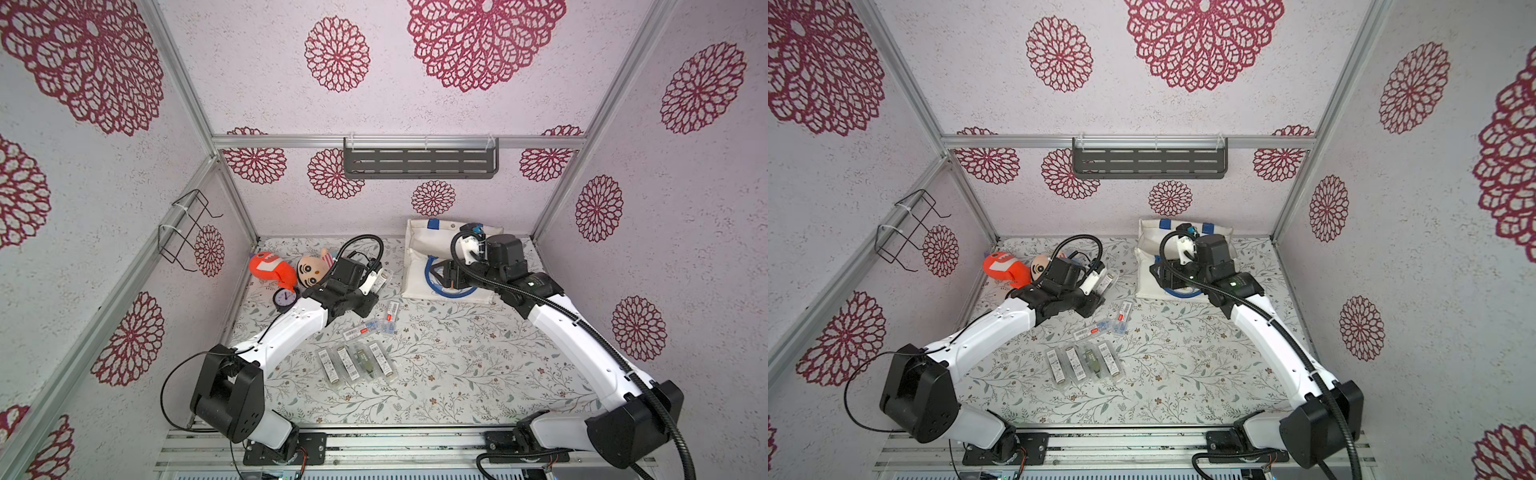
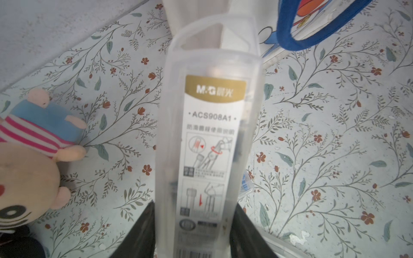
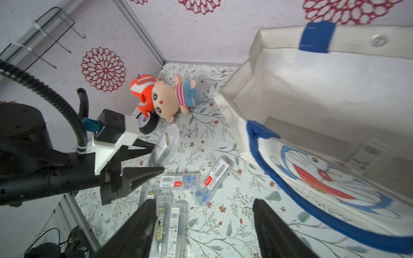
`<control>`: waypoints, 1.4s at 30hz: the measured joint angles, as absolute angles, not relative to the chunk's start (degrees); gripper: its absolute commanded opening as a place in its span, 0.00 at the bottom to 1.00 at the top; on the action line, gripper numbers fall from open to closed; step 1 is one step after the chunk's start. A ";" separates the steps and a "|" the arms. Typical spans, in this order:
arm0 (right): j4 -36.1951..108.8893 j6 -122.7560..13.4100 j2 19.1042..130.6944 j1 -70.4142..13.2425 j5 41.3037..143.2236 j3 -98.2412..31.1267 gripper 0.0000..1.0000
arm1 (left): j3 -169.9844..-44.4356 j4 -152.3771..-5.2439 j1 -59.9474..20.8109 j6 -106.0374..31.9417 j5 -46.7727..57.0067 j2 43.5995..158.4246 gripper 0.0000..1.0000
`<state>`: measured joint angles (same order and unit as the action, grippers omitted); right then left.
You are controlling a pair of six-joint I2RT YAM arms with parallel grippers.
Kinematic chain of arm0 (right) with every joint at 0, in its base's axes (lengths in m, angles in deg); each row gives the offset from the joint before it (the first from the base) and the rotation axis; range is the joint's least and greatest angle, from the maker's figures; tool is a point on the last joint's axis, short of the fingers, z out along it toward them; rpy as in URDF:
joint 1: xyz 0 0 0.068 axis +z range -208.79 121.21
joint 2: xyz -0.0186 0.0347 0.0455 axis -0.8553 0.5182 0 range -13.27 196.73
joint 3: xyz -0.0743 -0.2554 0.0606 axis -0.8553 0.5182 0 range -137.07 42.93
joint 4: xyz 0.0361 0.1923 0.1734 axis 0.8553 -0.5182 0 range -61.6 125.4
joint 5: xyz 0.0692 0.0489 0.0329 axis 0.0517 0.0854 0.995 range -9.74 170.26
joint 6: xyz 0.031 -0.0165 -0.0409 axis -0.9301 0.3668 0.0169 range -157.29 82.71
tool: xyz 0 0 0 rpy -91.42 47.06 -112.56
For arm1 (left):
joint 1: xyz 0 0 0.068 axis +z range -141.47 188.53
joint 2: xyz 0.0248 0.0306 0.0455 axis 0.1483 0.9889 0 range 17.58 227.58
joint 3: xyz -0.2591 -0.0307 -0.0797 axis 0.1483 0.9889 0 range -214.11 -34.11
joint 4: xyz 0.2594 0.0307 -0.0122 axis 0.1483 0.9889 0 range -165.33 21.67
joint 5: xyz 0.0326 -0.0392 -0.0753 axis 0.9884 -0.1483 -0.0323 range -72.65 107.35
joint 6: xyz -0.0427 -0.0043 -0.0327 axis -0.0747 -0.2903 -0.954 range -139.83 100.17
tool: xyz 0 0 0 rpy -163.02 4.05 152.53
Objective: Put the compass set into the canvas bag
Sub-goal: Place the compass set in the canvas bag.
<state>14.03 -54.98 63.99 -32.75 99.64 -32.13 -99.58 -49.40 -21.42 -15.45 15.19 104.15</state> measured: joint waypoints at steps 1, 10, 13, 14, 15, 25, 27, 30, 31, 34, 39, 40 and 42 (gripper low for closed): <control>14.80 -55.48 64.95 -31.96 100.12 -32.31 0.72 | -99.58 -49.50 -22.17 -15.42 15.43 103.84 0.44; 19.08 -59.92 71.57 -28.59 103.33 -32.37 0.72 | -99.60 -50.79 -24.51 -15.38 15.02 102.40 0.45; 20.50 -61.10 72.71 -28.02 104.49 -32.37 0.72 | -99.60 -50.77 -24.55 -15.38 14.78 102.40 0.45; 20.94 -61.47 72.97 -27.85 104.86 -32.37 0.72 | -99.60 -50.77 -24.57 -15.36 14.62 102.38 0.45; 21.42 -61.98 73.21 -27.74 105.35 -32.37 0.72 | -99.60 -50.77 -24.59 -15.38 14.36 102.33 0.45; 26.66 -65.82 76.51 -27.30 109.19 -32.37 0.66 | -99.60 -51.30 -24.70 -15.36 13.27 99.99 0.45; 27.28 -66.37 77.41 -27.19 109.72 -32.37 0.65 | -99.60 -51.58 -24.70 -15.36 13.07 99.49 0.45; 27.98 -67.18 78.22 -27.04 110.70 -32.37 0.62 | -99.60 -52.04 -24.70 -15.36 12.61 99.16 0.45; 28.13 -67.44 78.37 -26.95 110.88 -32.37 0.61 | -99.60 -52.08 -24.70 -15.36 12.48 99.14 0.45; 29.24 -68.45 78.98 -26.58 111.75 -32.37 0.59 | -99.60 -52.11 -24.70 -15.36 12.26 99.14 0.45; 30.86 -69.58 80.03 -25.93 112.78 -32.37 0.54 | -99.60 -52.13 -24.72 -15.36 12.13 99.14 0.45; 31.06 -69.87 80.21 -25.84 113.17 -32.37 0.53 | -99.60 -52.13 -24.72 -15.36 12.09 99.14 0.45; 31.36 -70.08 80.45 -25.73 113.54 -32.37 0.51 | -99.60 -52.13 -24.72 -15.36 12.05 99.14 0.46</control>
